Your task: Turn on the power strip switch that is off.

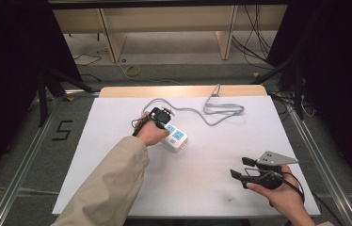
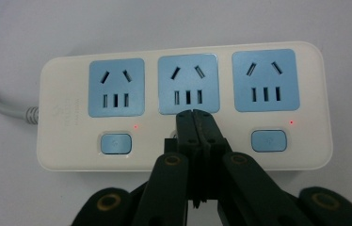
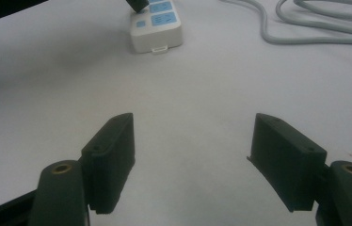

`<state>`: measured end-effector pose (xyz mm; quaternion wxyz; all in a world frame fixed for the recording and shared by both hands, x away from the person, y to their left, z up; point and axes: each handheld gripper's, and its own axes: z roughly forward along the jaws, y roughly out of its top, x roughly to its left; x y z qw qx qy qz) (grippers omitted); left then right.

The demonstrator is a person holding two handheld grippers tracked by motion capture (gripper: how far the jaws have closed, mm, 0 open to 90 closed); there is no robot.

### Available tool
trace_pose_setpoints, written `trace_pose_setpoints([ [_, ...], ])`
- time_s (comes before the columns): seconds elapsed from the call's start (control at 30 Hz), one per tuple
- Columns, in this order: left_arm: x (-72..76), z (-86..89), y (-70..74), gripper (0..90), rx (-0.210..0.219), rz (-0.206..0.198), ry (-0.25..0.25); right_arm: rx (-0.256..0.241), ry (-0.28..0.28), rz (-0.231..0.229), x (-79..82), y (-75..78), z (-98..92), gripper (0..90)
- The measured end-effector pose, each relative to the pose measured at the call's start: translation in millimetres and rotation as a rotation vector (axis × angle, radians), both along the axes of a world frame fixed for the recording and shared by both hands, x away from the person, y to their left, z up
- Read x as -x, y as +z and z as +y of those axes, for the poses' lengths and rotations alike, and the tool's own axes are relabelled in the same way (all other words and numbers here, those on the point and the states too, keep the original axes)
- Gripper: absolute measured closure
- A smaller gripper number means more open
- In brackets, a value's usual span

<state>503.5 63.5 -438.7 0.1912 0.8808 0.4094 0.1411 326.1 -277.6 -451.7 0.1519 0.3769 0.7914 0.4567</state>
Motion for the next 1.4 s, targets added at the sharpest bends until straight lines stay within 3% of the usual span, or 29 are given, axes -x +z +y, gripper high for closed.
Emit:
trace_pose_setpoints([
  [0.67,-2.7,-3.5,1.8,90.0,-0.041,0.022,-0.020,0.002,-0.001,0.002,0.2,0.0,0.2,31.4],
  [0.83,-3.5,-4.1,1.2,90.0,-0.040,0.028,-0.015,0.003,-0.002,0.002,0.2,-0.1,-0.1,31.4],
  [0.9,-4.3,-5.0,0.7,90.0,-0.011,0.039,-0.018,0.002,-0.002,0.001,0.3,0.0,0.0,31.5],
  [1.03,-1.5,-12.8,0.7,90.0,-0.075,0.009,-0.040,0.000,-0.003,-0.006,0.5,1.0,-0.8,31.7],
  [1.4,-2.5,-9.3,0.7,90.0,-0.045,0.014,-0.029,0.003,-0.001,-0.003,0.4,1.1,-1.1,31.6],
])
